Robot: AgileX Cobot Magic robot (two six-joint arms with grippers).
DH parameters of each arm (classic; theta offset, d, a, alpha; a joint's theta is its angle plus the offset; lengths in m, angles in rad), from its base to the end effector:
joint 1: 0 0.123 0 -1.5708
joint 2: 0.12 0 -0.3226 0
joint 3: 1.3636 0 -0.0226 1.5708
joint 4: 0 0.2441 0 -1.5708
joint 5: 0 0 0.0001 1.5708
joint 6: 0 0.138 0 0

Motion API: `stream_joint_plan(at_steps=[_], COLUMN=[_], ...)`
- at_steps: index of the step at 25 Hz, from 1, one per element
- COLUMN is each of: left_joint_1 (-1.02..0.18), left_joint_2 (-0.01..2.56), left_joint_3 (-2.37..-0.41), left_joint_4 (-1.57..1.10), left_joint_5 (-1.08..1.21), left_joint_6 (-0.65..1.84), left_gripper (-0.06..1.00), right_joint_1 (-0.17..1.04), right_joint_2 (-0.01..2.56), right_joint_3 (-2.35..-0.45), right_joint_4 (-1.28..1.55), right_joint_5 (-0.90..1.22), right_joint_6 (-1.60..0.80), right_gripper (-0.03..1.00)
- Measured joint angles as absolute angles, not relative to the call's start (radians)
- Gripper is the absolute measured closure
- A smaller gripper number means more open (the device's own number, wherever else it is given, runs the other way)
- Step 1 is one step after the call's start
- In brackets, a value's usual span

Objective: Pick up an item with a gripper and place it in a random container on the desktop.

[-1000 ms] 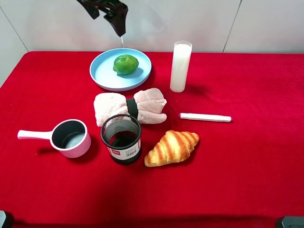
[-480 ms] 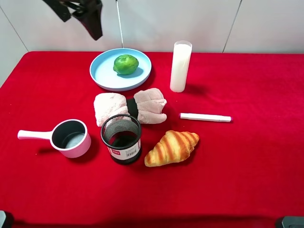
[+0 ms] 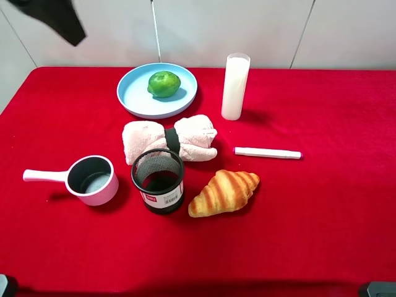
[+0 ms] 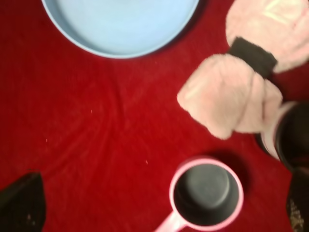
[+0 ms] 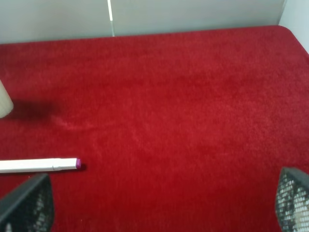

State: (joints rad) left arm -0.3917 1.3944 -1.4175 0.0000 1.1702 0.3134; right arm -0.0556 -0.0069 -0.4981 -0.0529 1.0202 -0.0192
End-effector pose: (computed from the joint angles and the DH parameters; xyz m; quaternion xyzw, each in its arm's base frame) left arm 0.2674 -0.1105 0.3740 0.3341 0.9080 -0.0099 0.2525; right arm -0.0055 -0.0059 0.2572 0.0159 0.8407 -0.0466 0.5393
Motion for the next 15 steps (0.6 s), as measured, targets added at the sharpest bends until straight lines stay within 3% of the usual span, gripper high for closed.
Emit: stream_joint_plan(at_steps=[15], left_joint_1=[-0.392], left_joint_2=[0.909], left_joint_3=[-1.139], left_joint_4=[-0.085], left_joint_5=[1.173], left_joint_6=[0.295], left_gripper=[-0.05], right_joint_1=[-0.056], right_joint_2=[-0.007], right_joint_3=[-0.498], right_joint_4=[-0.053], right_joint_5=[1.02], right_joint_6=[-0.019], right_gripper=[0.28])
